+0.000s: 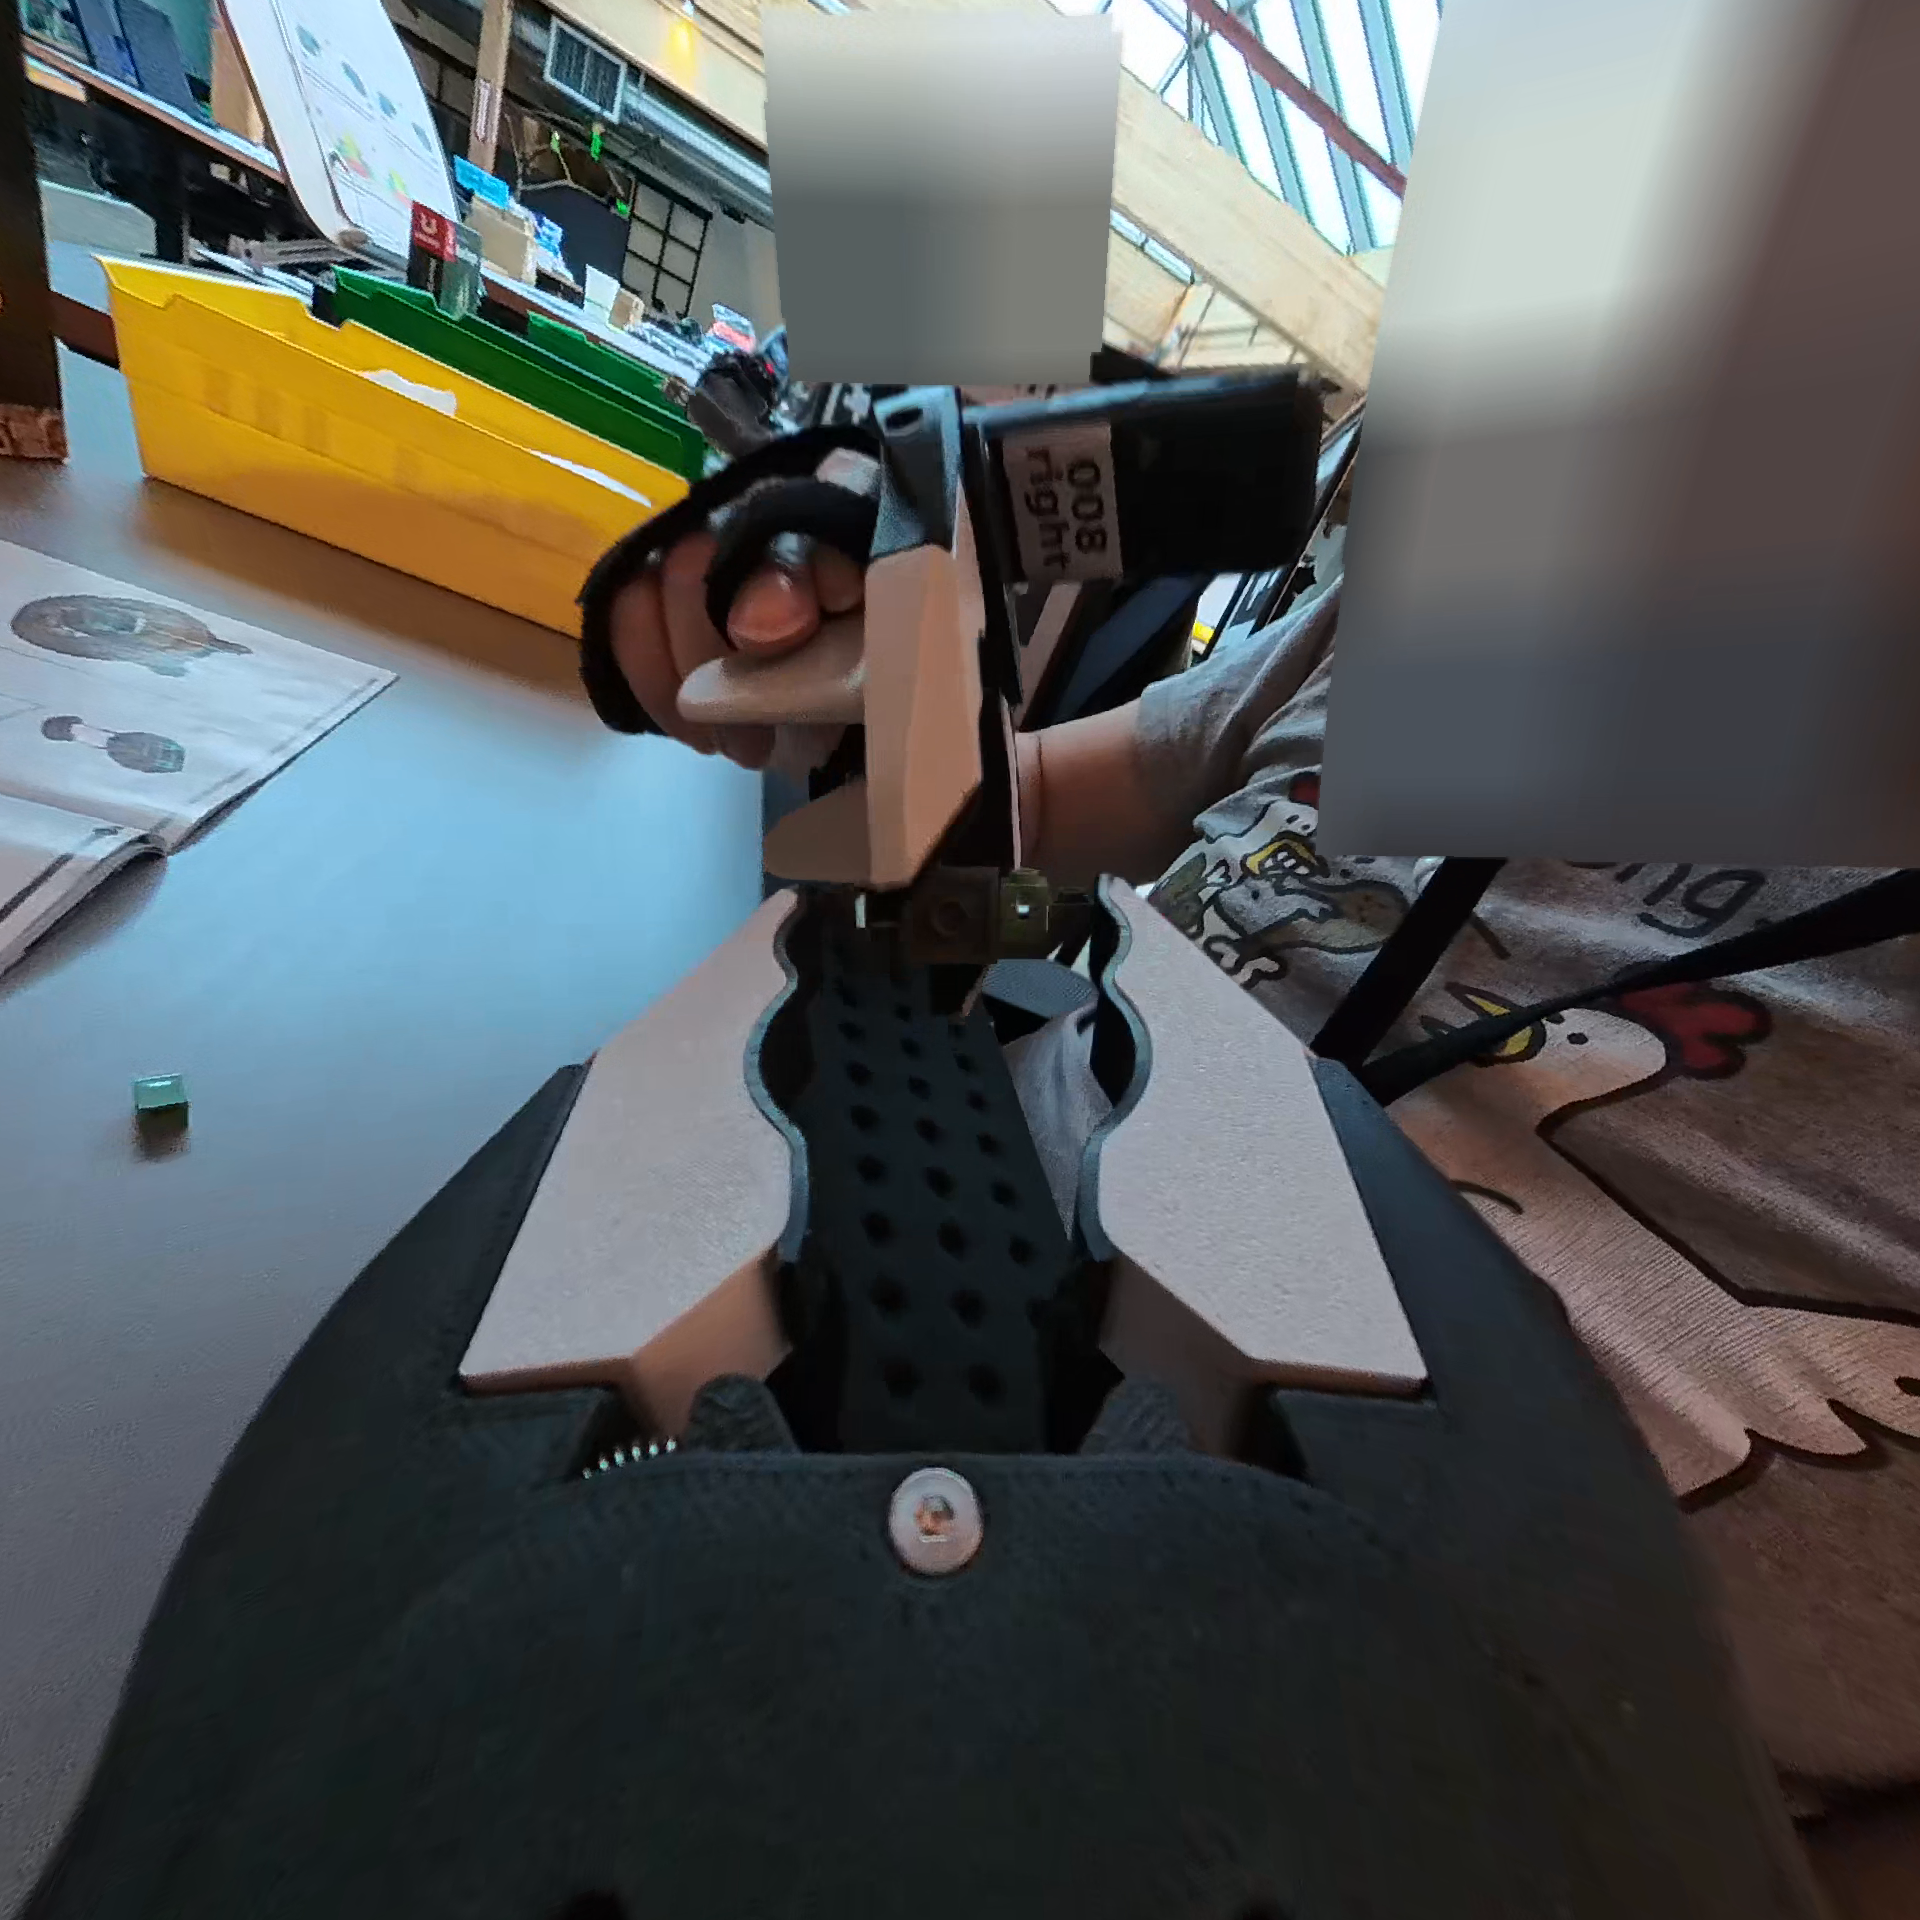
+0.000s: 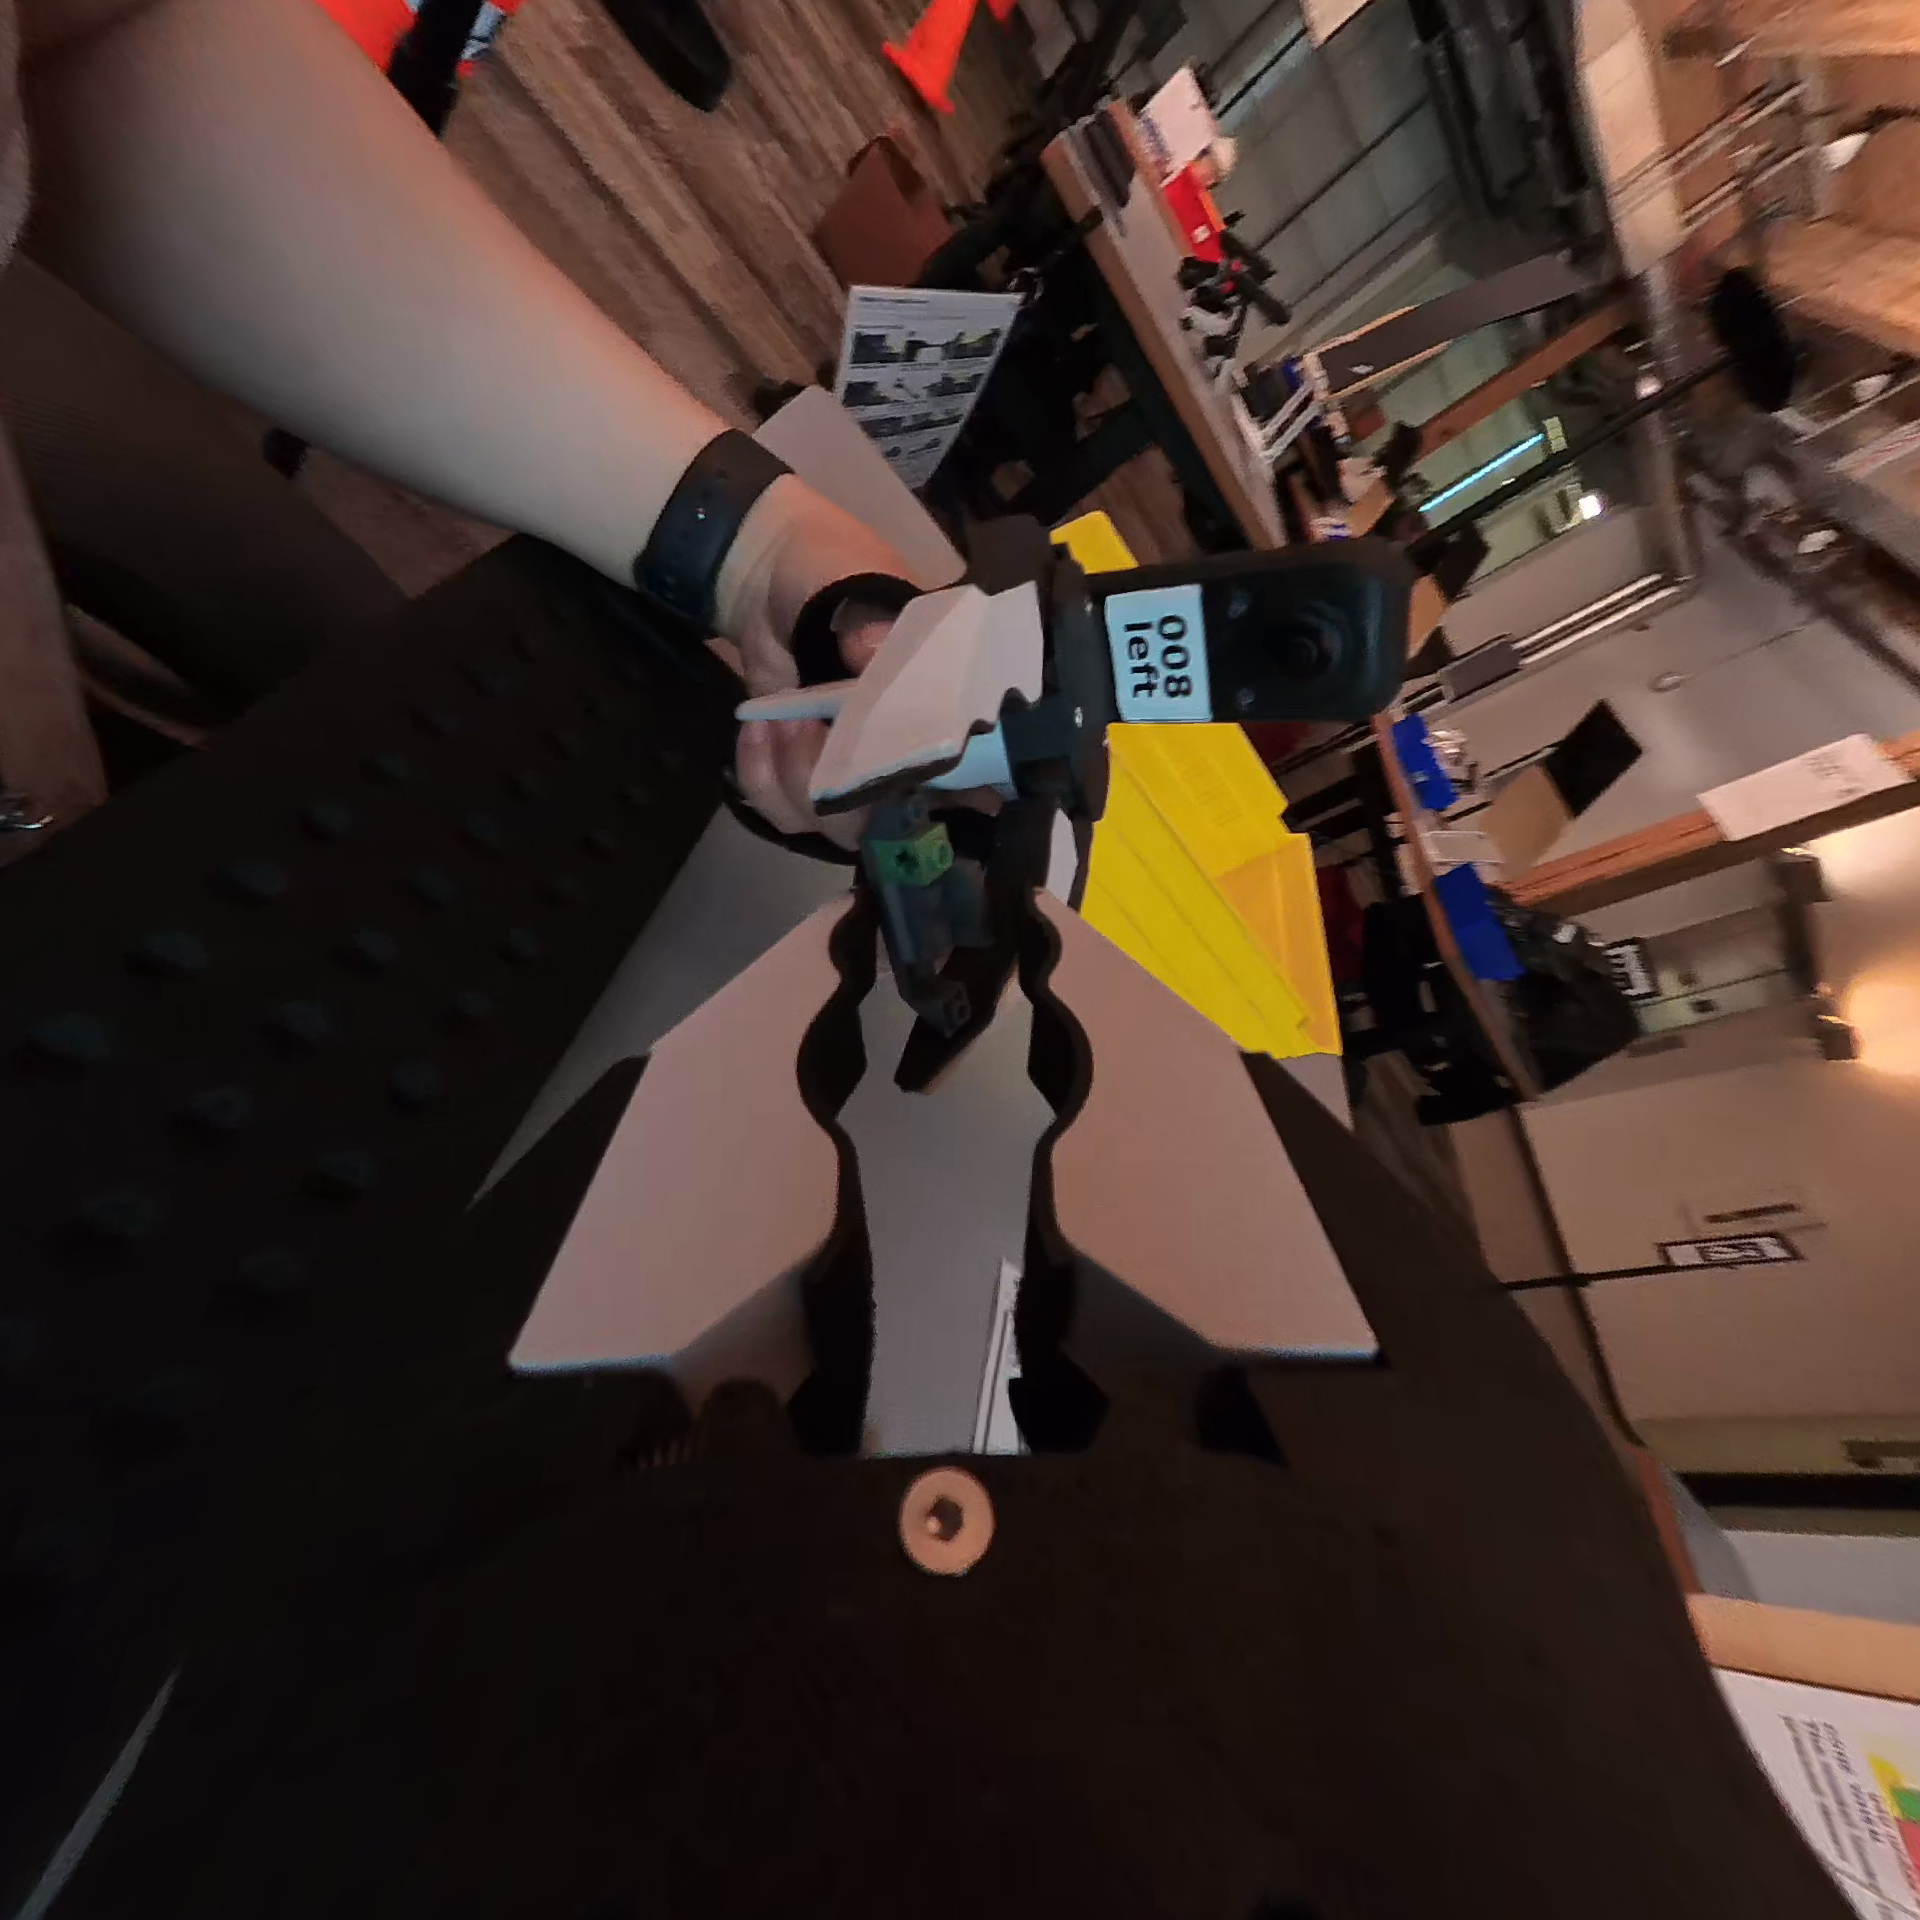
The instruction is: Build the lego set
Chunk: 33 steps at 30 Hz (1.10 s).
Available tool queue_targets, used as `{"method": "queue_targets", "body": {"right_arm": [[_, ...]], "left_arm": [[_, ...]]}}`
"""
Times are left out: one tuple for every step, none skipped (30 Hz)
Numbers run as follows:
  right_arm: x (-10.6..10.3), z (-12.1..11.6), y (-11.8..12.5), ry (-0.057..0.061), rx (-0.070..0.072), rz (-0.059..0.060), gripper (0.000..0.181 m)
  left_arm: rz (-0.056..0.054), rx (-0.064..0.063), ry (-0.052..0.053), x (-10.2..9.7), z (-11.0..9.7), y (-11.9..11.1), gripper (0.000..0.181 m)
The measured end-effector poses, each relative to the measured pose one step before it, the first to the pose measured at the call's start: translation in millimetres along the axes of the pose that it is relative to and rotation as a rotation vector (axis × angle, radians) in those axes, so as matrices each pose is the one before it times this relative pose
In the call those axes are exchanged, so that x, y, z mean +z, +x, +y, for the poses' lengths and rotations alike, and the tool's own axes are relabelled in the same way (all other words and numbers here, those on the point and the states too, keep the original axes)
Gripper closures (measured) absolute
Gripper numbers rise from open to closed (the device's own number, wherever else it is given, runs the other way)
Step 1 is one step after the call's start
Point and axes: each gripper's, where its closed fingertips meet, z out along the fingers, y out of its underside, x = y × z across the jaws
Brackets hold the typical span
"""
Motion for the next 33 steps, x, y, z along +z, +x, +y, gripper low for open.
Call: {"method": "queue_targets", "body": {"right_arm": [[0.61, -1.16, -0.12, 0.0076, -0.0107, 0.0188, 0.161], [0.71, -0.35, 1.48, -0.0020, -0.0130, 0.0250, 0.162], [0.77, -0.34, 1.10, -0.0054, -0.0158, 0.0196, 0.162], [0.60, -0.87, 1.20, -0.0032, -0.0105, 0.0147, 0.163], [0.67, -0.46, 1.67, -0.0038, -0.0003, 0.0123, 0.162], [0.70, 0.41, 1.36, -0.0053, 0.0080, 0.0062, 0.162], [0.42, 1.08, 1.15, -0.0047, 0.0108, 0.0038, 0.162], [0.10, 0.74, 0.92, -0.0019, 0.0106, 0.0027, 0.162], [0.00, 0.42, -0.01, 0.0003, 0.0095, -0.0014, 0.162], [0.03, 0.95, -0.39, -0.0028, 0.0071, -0.0027, 0.162], [0.04, 1.80, 0.48, -0.0085, 0.0056, 0.0025, 0.163], [0.17, 2.63, 0.22, -0.0127, 0.0052, 0.0010, 0.163], [0.18, 2.55, -0.26, -0.0108, 0.0050, -0.0025, 0.163], [0.37, 2.68, -0.22, -0.0101, 0.0063, -0.0023, 0.163], [0.23, 2.99, -0.12, -0.0118, 0.0064, -0.0020, 0.163], [0.25, 2.49, -0.74, -0.0087, 0.0049, -0.0055, 0.163], [-0.07, 1.97, -1.14, -0.0056, 0.0039, -0.0072, 0.162], [-0.29, 1.32, -0.92, -0.0031, 0.0043, -0.0056, 0.162], [-0.47, 0.57, -0.10, 0.0001, 0.0043, 0.0002, 0.162], [-0.56, -0.06, 0.90, 0.0015, 0.0075, 0.0053, 0.163], [-0.55, -0.03, 0.98, -0.0017, 0.0101, 0.0032, 0.163], [-0.12, 0.81, 1.63, -0.0085, 0.0077, 0.0069, 0.163], [0.13, 1.30, 1.26, -0.0116, 0.0034, 0.0062, 0.162], [0.19, 1.46, 1.27, -0.0111, 0.0022, 0.0081, 0.163], [0.31, 0.87, 0.19, -0.0067, 0.0006, 0.0019, 0.163], [0.21, -0.23, -0.78, 0.0011, -0.0009, -0.0020, 0.163], [0.24, -0.32, -0.79, 0.0028, -0.0016, -0.0021, 0.163], [0.35, -0.12, -1.02, 0.0004, -0.0003, -0.0041, 0.163], [0.51, 0.56, -0.85, -0.0028, -0.0011, -0.0037, 0.163], [0.82, 1.67, -0.39, -0.0075, -0.0013, -0.0022, 0.163], [1.05, 3.24, 0.23, -0.0124, -0.0014, -0.0001, 0.163], [2.02, 6.25, 1.47, -0.0240, 0.0052, 0.0034, 0.163], [3.80, 10.74, 2.17, -0.0437, 0.0201, -0.0008, 0.163]], "left_arm": [[0.0058, -0.0048, 0.0128, -1.54, -1.56, 0.55, 0.131], [0.0030, -0.0033, 0.0101, -1.13, -1.08, 0.48, 0.131], [0.0027, -0.0023, 0.0087, -0.74, -1.03, 0.26, 0.131], [0.0067, -0.0046, 0.0106, -0.82, -1.26, 0.89, 0.131], [0.0042, -0.0060, 0.0132, -0.86, -1.71, 0.35, 0.131], [0.0002, -0.0067, 0.0104, -0.71, -1.39, -0.58, 0.131], [-0.0014, -0.0088, 0.0092, -0.53, -1.12, -0.95, 0.131], [0.0001, -0.0083, 0.0073, -0.25, -0.81, -0.75, 0.131], [0.0007, -0.0040, 0.0015, -0.13, -0.03, -0.51, 0.131], [-0.0044, -0.0009, -0.0031, -0.06, 0.61, -0.91, 0.131], [-0.0129, 0.0029, -0.0031, -0.16, 0.63, -2.08, 0.131], [-0.0182, 0.0049, -0.0024, -0.35, 0.51, -2.92, 0.131], [-0.0203, 0.0021, -0.0017, -0.44, 0.55, -3.38, 0.130], [-0.0219, 0.0008, -0.0045, -0.83, 0.98, -3.62, 0.127], [-0.0165, 0.0024, -0.0033, -1.16, 0.89, -2.77, 0.126], [-0.0131, 0.0012, 0.0021, -1.27, 0.01, -1.95, 0.125], [-0.0069, 0.0028, 0.0054, -1.58, -0.80, -0.71, 0.125], [0.0012, 0.0044, 0.0103, -1.43, -1.68, 0.89, 0.127], [0.0057, 0.0040, 0.0114, -1.19, -1.80, 1.38, 0.128], [-0.0006, 0.0015, 0.0034, -0.51, -0.45, 0.25, 0.127], [-0.0028, 0.0030, -0.0065, -0.11, 1.11, -0.50, 0.128], [-0.0054, 0.0009, -0.0074, 0.38, 1.34, -1.06, 0.129], [-0.0044, -0.0005, -0.0032, 0.55, 0.66, -0.99, 0.129], [-0.0051, -0.0008, -0.0018, 0.67, 0.28, -0.97, 0.129], [-0.0029, 0.0024, -0.0032, 0.58, 0.50, -0.38, 0.129], [-0.0036, 0.0053, -0.0046, 0.58, 0.74, -0.16, 0.129], [-0.0046, 0.0042, -0.0031, 0.32, 0.50, -0.42, 0.130], [-0.0045, -0.0005, -0.0017, 0.18, 0.36, -0.85, 0.130], [-0.0092, -0.0031, -0.0030, -0.41, 0.53, -1.72, 0.130], [-0.0184, -0.0013, 0.0011, -0.97, -0.14, -3.22, 0.130], [-0.0298, 0.0008, 0.0059, -1.91, -1.21, -4.55, 0.129], [-0.0387, 0.0041, 0.0092, -2.67, -2.06, -5.39, 0.129], [-0.0541, 0.0075, 0.0052, -3.17, -1.84, -7.33, 0.129]]}}
